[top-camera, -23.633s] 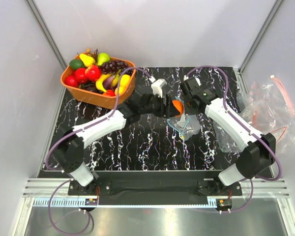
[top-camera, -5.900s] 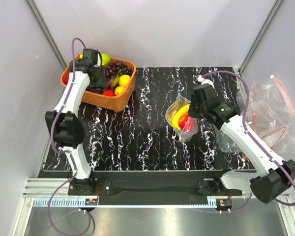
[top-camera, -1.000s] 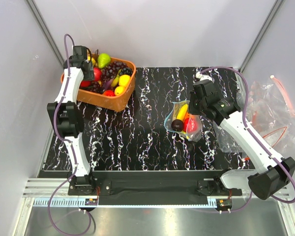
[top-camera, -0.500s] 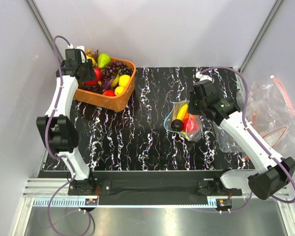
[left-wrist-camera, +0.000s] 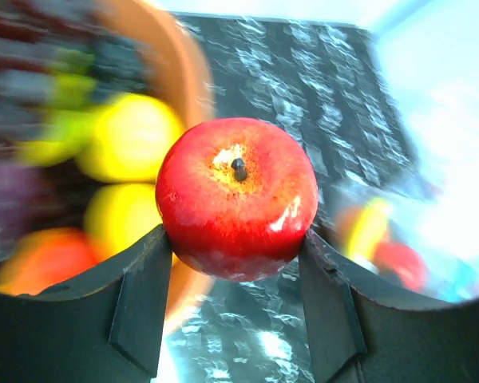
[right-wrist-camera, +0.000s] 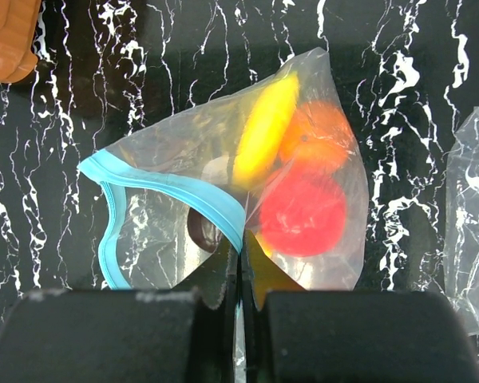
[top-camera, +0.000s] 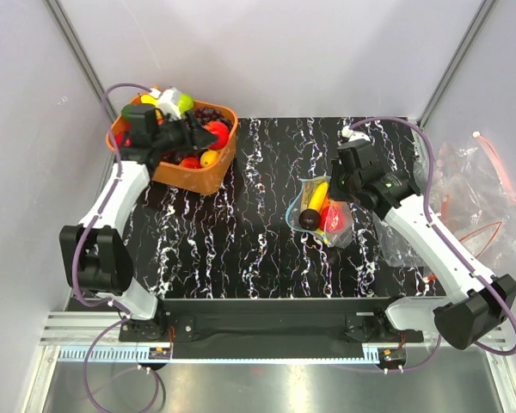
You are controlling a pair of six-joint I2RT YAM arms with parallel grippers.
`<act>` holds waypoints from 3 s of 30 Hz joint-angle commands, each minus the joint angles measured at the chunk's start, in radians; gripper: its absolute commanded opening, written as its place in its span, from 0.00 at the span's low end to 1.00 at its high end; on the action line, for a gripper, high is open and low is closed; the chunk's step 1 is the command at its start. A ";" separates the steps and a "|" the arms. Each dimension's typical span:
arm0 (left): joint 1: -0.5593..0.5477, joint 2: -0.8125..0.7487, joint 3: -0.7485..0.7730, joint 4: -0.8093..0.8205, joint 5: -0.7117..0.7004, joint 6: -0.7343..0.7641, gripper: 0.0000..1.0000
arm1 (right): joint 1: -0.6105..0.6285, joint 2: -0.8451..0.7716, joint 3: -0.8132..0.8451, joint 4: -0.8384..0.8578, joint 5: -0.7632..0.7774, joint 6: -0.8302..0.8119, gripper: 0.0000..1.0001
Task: Place the food in the zip-top bag and seal the zipper
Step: Pick up the fake fruit from the bin, then place the fake fruit in the zipper food storage bag.
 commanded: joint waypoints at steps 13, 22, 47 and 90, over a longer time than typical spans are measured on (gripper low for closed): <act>-0.277 -0.115 0.018 0.199 0.306 0.050 0.38 | -0.006 0.025 0.086 0.012 0.001 0.014 0.00; -0.413 -0.160 -0.031 0.176 0.208 0.162 0.39 | -0.006 0.015 0.120 -0.002 0.003 0.022 0.00; -0.705 0.108 0.188 -0.189 -0.012 0.457 0.50 | -0.006 -0.051 0.115 -0.032 0.030 0.053 0.00; -0.720 0.126 0.311 -0.423 -0.394 0.380 0.91 | -0.006 -0.060 0.083 -0.023 0.053 0.054 0.00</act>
